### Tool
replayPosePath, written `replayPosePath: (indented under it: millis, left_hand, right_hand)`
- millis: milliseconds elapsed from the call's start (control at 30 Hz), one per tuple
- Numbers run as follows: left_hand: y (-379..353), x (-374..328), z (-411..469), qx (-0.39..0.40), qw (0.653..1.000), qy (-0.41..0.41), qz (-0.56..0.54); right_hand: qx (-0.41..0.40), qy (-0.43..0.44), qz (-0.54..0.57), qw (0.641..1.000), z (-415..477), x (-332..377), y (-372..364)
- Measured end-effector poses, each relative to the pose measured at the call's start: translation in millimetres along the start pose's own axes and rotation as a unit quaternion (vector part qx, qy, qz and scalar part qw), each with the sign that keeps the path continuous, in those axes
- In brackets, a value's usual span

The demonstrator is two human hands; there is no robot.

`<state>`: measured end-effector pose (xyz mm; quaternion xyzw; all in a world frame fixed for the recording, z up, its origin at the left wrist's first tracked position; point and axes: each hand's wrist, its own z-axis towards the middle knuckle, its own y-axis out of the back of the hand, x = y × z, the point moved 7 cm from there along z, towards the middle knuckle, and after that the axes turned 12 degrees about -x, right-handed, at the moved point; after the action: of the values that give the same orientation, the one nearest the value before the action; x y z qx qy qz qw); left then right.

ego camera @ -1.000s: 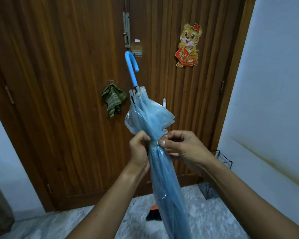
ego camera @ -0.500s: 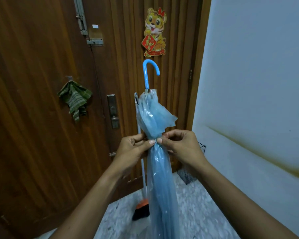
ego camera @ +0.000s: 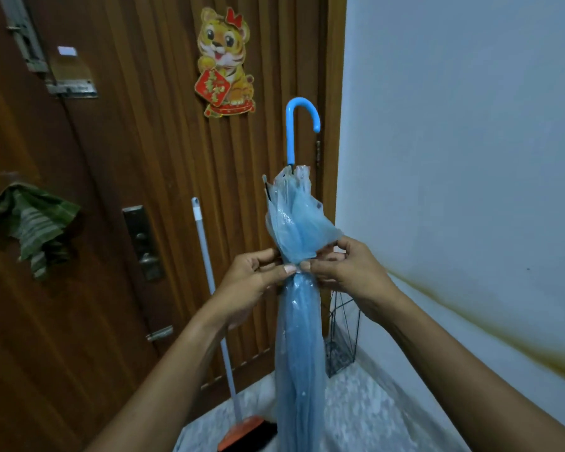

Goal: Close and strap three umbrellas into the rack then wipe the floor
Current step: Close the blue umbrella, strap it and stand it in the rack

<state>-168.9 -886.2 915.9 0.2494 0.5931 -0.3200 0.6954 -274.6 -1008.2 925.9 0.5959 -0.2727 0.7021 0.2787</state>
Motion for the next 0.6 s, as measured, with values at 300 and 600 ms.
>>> replayPosePath:
  millis: [300, 600]
  left_hand:
    - [-75, 19, 133, -0.031, 0.997, -0.039, 0.05]
    - [-92, 63, 272, -0.025, 0.999, -0.034, 0.02]
  right_hand:
    - [0.046, 0.111, -0.113, 0.986, 134, 2, 92]
    - [-0.021, 0.19, -0.127, 0.973, 279, -41, 118]
